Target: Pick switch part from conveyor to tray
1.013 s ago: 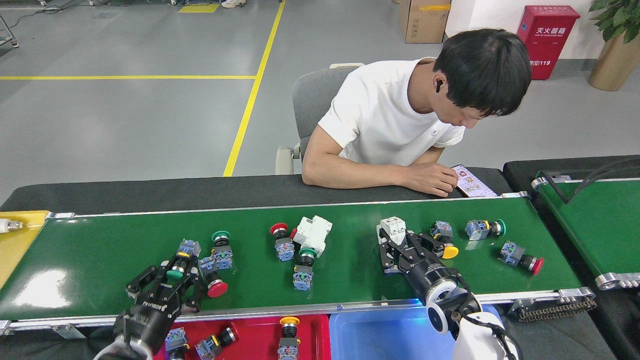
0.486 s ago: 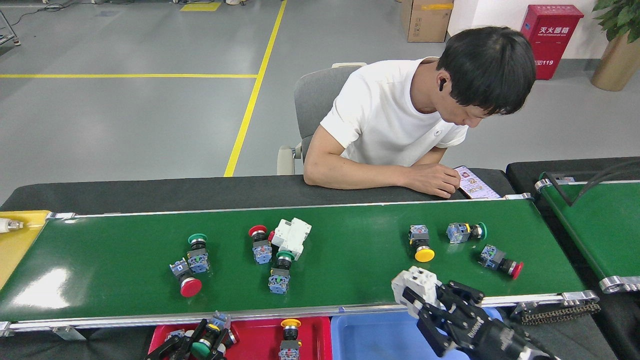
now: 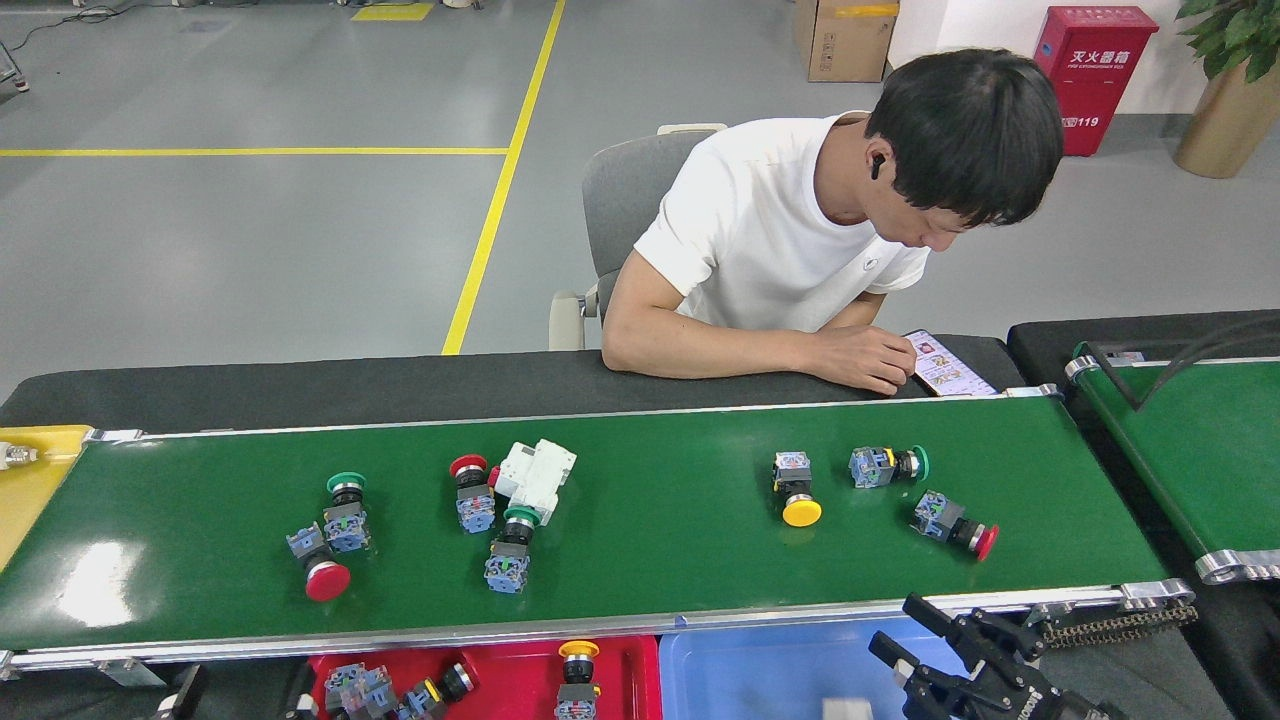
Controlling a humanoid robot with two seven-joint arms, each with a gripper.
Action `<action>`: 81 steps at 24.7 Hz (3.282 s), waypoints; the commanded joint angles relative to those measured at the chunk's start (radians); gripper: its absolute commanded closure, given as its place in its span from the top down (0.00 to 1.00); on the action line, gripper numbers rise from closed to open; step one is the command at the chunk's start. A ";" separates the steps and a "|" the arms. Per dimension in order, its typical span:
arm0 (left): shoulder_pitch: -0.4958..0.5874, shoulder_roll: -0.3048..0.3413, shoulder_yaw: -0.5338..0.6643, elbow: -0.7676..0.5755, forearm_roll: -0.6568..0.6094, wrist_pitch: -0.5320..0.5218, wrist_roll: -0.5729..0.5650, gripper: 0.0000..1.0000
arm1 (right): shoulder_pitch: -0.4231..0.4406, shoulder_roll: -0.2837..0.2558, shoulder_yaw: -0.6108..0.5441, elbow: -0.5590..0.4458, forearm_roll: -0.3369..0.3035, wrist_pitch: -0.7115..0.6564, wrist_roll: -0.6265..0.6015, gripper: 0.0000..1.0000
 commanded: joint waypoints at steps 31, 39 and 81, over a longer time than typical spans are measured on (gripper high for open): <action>-0.703 0.194 -0.074 0.749 -0.160 0.055 -0.050 0.81 | -0.185 0.133 0.132 0.038 0.287 0.542 0.123 0.95; -0.706 0.195 -0.110 0.741 -0.148 0.028 -0.025 0.16 | -0.391 0.200 0.364 0.276 0.394 0.734 0.126 0.90; 0.047 0.059 0.001 -0.015 0.147 -0.008 -0.013 1.00 | -0.222 0.248 0.552 -0.061 0.238 0.304 0.189 0.97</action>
